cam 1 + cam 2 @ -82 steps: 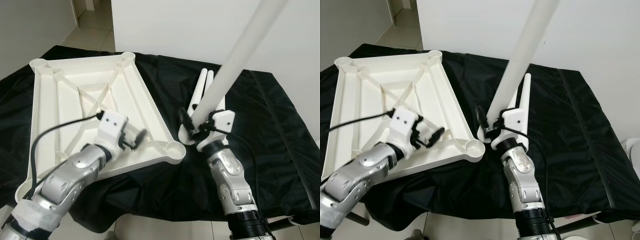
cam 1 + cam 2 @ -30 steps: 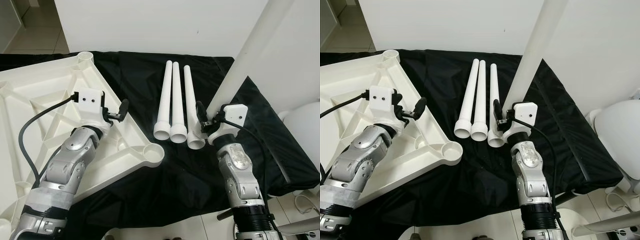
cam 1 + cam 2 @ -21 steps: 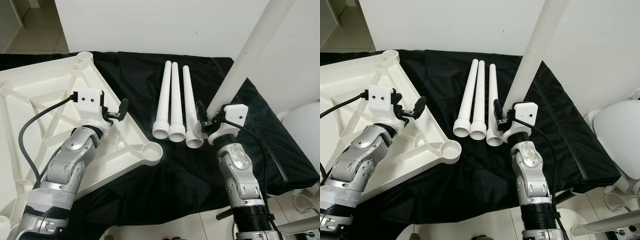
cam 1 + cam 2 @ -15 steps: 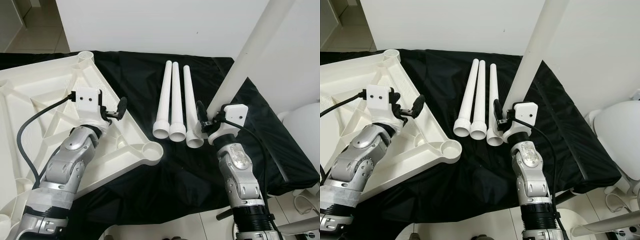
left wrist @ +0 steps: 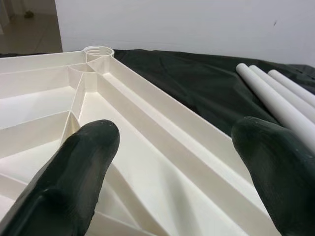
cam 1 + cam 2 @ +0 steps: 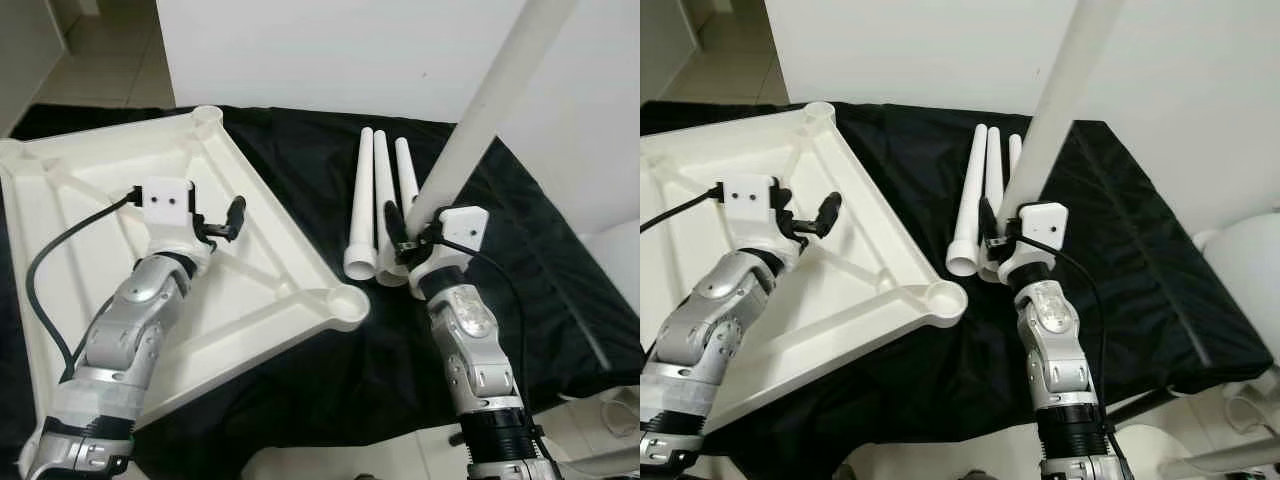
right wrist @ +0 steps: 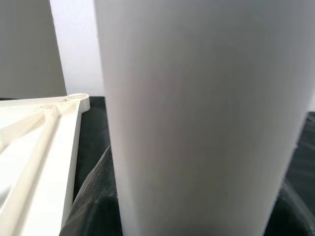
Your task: Building children table
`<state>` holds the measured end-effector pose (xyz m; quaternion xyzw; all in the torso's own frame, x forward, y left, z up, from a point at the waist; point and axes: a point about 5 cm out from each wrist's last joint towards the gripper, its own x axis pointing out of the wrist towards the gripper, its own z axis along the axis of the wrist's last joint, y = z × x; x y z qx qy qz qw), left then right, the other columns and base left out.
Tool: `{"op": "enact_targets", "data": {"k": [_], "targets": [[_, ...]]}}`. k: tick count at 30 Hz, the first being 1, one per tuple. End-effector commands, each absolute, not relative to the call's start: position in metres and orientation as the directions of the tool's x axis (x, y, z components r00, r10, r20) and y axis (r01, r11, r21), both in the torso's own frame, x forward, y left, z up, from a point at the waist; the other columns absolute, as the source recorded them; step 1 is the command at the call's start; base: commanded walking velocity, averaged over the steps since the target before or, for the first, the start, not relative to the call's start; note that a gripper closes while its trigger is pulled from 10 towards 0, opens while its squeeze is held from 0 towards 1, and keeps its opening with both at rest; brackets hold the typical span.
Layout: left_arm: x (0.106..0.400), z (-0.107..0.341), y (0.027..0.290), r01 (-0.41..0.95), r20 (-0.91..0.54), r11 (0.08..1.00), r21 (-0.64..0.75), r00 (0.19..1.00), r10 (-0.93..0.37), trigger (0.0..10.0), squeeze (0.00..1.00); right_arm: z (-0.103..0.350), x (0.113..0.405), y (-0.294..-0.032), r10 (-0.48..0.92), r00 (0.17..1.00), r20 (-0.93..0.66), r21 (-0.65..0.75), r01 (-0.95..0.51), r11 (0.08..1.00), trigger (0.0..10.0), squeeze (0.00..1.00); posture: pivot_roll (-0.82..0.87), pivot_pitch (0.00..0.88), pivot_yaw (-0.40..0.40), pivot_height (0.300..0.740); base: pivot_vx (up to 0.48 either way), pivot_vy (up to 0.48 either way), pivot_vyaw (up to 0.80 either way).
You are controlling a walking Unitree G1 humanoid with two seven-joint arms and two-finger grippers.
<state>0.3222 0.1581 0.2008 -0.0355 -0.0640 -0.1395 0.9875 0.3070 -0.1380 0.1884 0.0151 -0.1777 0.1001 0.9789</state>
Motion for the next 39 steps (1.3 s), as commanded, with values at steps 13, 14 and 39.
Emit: {"op": "enact_targets", "data": {"k": [13,14,39], "targets": [[0.319,0.202,0.145,0.37,0.144,0.928,0.052,0.917,-0.373,10.0,0.0,0.187,0.307,-0.144,0.167,0.921,0.352,-0.001,-0.178,0.984,10.0,0.0,0.08,0.086,-0.056,0.74,0.0,0.0,0.0],[0.318,0.202,0.143,0.379,0.146,0.922,0.075,0.911,-0.386,10.0,0.0,0.187,0.307,-0.143,0.168,0.921,0.352,-0.001,-0.179,0.984,10.0,0.0,0.09,0.085,-0.056,0.74,0.0,0.0,0.0],[0.312,0.195,0.132,0.483,0.102,0.873,0.069,0.867,-0.487,10.0,0.0,0.184,0.306,-0.136,0.22,0.916,0.335,-0.02,-0.227,0.974,10.0,0.0,0.08,0.082,-0.054,0.74,0.0,-0.019,0.0]]}}
